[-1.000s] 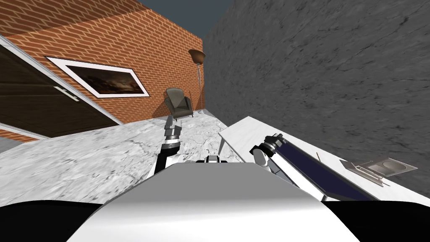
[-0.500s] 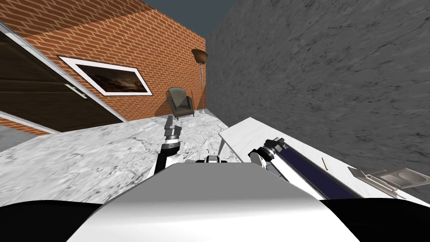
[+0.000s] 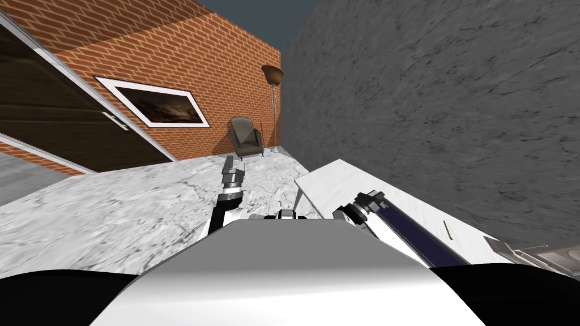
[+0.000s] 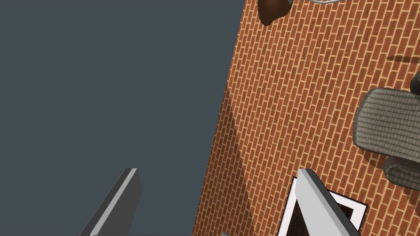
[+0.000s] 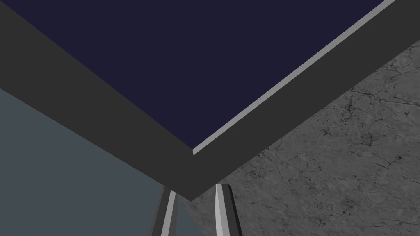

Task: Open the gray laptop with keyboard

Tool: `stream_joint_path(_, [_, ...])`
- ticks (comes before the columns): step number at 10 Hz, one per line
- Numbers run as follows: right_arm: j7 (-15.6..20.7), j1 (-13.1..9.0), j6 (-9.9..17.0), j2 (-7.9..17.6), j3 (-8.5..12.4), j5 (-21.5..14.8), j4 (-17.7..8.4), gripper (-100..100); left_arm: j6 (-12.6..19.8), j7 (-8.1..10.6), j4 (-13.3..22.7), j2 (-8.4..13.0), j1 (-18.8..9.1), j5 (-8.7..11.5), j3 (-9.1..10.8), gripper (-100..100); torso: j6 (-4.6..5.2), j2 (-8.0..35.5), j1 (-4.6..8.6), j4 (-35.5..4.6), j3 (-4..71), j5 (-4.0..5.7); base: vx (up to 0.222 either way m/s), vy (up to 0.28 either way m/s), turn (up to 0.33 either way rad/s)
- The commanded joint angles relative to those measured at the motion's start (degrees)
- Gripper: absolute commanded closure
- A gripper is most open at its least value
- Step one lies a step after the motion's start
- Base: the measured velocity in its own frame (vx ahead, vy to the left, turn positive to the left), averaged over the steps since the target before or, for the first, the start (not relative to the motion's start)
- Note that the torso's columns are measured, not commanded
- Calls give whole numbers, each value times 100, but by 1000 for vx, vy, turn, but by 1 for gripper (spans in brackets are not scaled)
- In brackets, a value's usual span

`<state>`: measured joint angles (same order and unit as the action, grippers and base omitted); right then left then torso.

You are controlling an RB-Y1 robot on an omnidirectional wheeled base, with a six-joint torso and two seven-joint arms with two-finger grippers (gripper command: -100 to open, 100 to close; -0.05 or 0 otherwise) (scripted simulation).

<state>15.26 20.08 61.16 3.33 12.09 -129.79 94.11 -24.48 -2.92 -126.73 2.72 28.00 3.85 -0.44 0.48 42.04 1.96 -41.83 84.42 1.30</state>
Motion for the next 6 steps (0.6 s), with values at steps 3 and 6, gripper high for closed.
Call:
stream_joint_path(3, [-354,316,746,-187,-153,-395,-274,100,0,0,0,0,0,0,0,0,1,0,3,-5,2,-10,13,-48,60])
stream_joint_path(6, [-623,518,1252,-325,-309,-774,-393,100,0,0,0,0,0,0,0,0,-2,14,-21,-10,-24,-20,8,-45,46])
